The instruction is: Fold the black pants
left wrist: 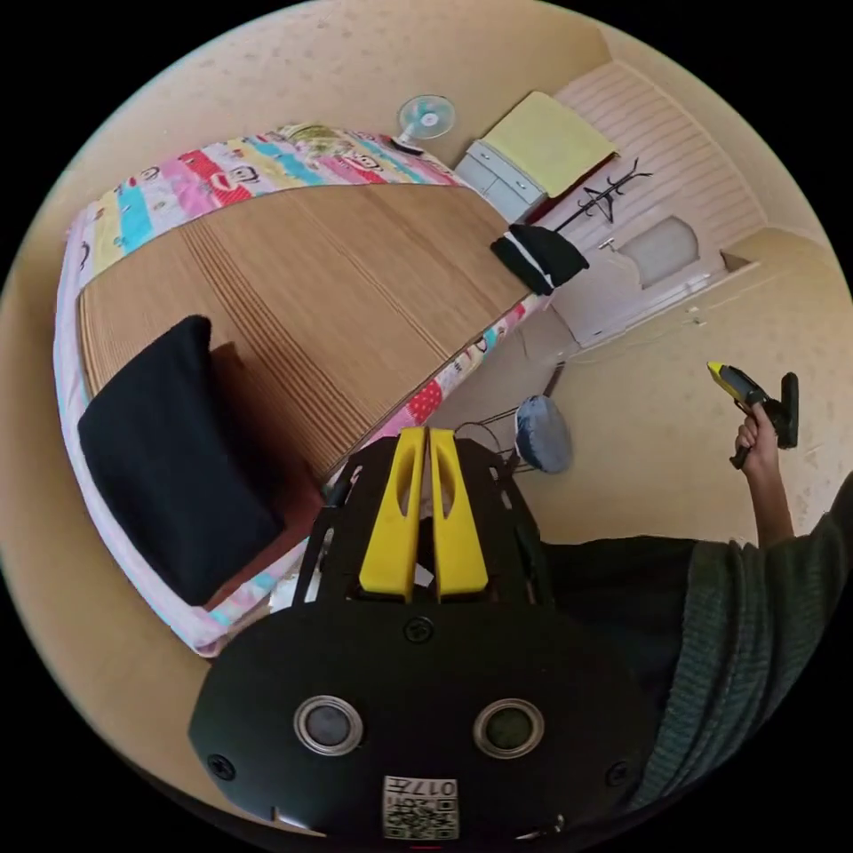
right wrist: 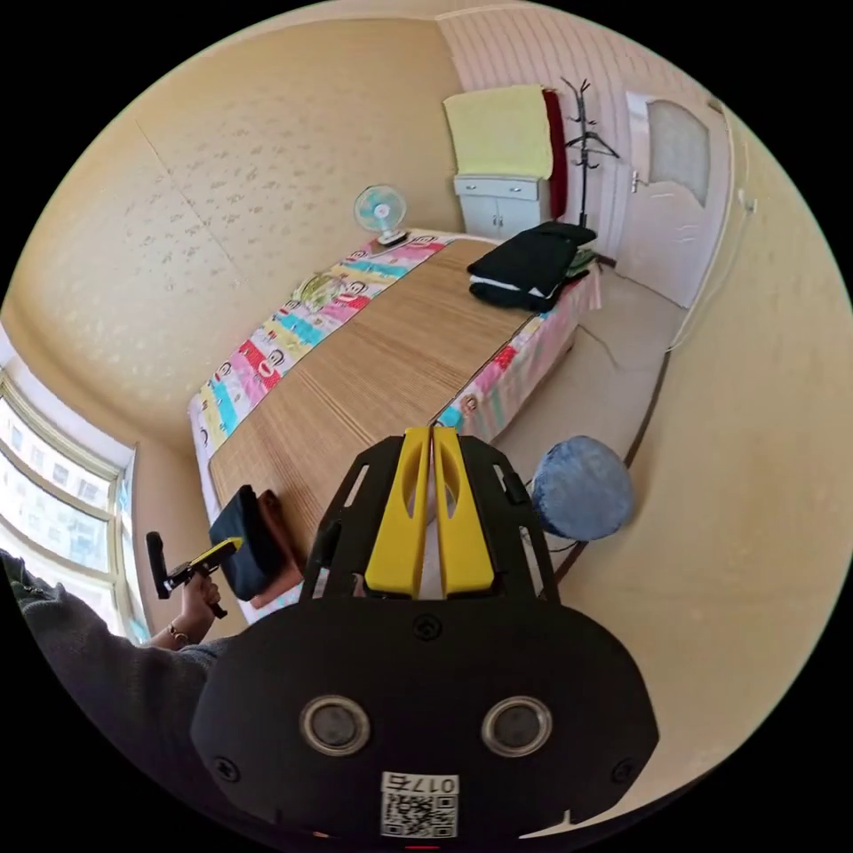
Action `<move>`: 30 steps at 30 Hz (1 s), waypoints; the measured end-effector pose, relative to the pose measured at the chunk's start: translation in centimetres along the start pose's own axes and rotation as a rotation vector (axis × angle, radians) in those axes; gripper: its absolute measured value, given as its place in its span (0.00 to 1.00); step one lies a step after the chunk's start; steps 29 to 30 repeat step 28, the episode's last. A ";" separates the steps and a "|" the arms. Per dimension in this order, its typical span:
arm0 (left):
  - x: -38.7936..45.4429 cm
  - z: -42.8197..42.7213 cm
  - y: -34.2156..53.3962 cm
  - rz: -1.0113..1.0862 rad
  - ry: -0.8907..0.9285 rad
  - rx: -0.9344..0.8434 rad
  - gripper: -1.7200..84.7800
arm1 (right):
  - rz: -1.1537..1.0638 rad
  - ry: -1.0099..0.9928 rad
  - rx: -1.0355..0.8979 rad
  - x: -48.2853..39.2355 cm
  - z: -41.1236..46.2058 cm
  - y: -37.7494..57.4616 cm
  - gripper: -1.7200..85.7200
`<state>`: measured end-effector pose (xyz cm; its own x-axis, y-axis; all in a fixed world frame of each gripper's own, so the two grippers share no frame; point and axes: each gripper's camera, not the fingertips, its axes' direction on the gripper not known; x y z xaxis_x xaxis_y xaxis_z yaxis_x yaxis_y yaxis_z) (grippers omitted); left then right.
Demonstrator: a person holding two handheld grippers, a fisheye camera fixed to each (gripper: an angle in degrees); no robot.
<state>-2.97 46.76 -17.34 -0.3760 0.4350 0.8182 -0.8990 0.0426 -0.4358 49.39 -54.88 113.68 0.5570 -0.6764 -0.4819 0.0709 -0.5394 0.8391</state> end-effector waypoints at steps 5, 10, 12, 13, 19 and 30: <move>11.8 5.5 -6.1 0.116 0.089 0.126 0.01 | -0.007 0.108 0.132 5.4 -5.6 -0.6 0.02; 21.1 12.1 -10.0 0.237 0.144 0.066 0.01 | 0.123 0.169 0.280 11.3 -11.2 -0.4 0.02; 23.7 13.8 -11.1 0.274 0.168 0.045 0.01 | 0.160 0.186 0.300 12.5 -12.5 -0.3 0.02; 25.0 14.7 -11.7 0.294 0.188 0.040 0.01 | 0.175 0.193 0.316 12.9 -13.3 -0.2 0.02; 26.7 18.8 -15.0 0.273 0.160 0.022 0.01 | 0.188 0.173 0.335 12.2 -14.6 -1.6 0.02; 23.5 27.3 -25.7 0.258 0.114 0.047 0.01 | 0.062 0.180 0.232 6.9 -12.1 -14.7 0.02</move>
